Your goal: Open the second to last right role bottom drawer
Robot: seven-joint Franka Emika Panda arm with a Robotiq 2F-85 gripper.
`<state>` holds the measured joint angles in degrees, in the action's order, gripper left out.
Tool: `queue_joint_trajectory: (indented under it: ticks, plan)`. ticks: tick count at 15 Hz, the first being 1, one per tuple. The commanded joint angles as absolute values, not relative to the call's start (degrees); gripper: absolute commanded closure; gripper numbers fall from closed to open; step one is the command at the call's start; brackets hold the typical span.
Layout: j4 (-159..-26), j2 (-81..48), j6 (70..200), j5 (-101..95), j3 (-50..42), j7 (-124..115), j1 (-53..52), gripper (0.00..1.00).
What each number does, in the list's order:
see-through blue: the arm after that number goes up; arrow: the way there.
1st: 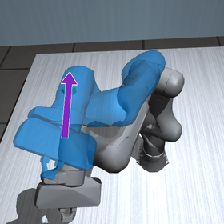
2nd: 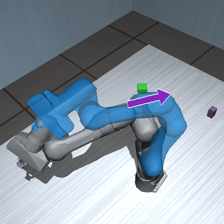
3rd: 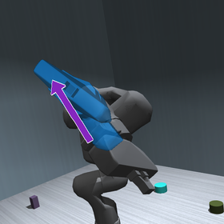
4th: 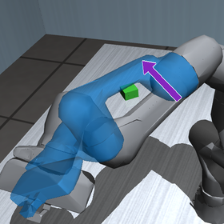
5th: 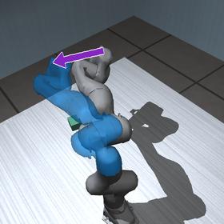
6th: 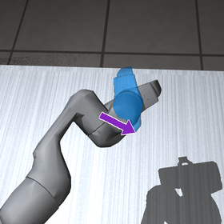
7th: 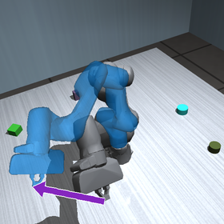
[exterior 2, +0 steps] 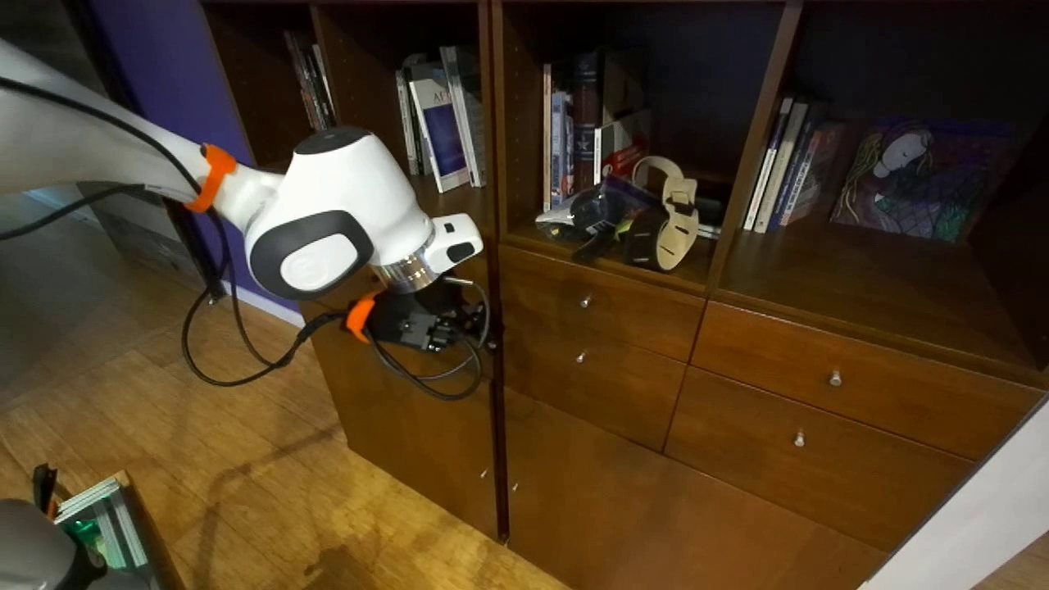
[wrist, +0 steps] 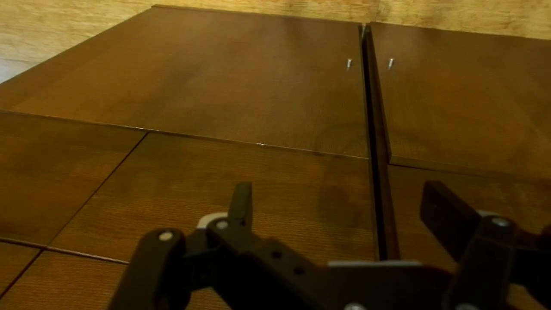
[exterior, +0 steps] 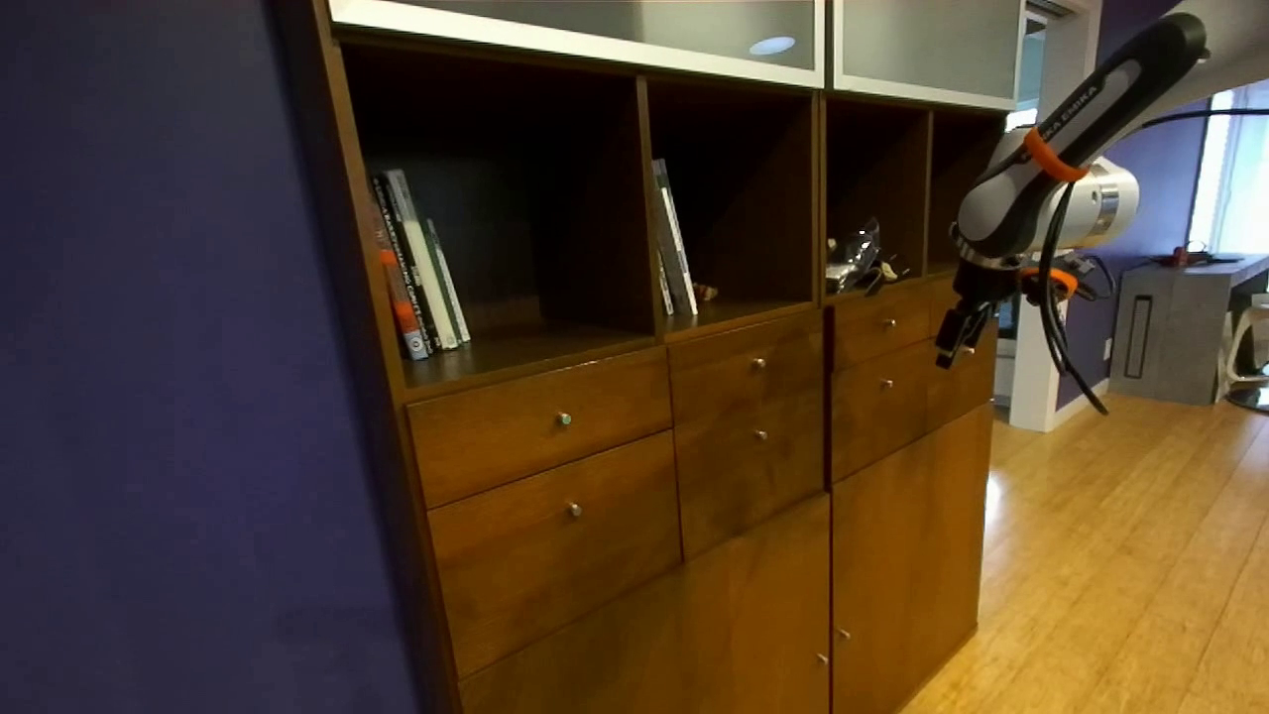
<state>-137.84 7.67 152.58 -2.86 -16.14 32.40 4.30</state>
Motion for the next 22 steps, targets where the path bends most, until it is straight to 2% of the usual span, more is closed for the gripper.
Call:
queue_joint_trajectory:
  ticks: [1, 10, 22]
  plan:
    - [-132.08, 0.14, 155.57, 4.68, -15.93, 37.29, 4.55, 0.00]
    - [-117.98, -14.66, 153.16, 30.69, -13.99, 61.14, 8.99, 0.00]
    - [-105.02, -26.67, 152.47, 41.53, -8.60, 70.23, 15.39, 0.00]
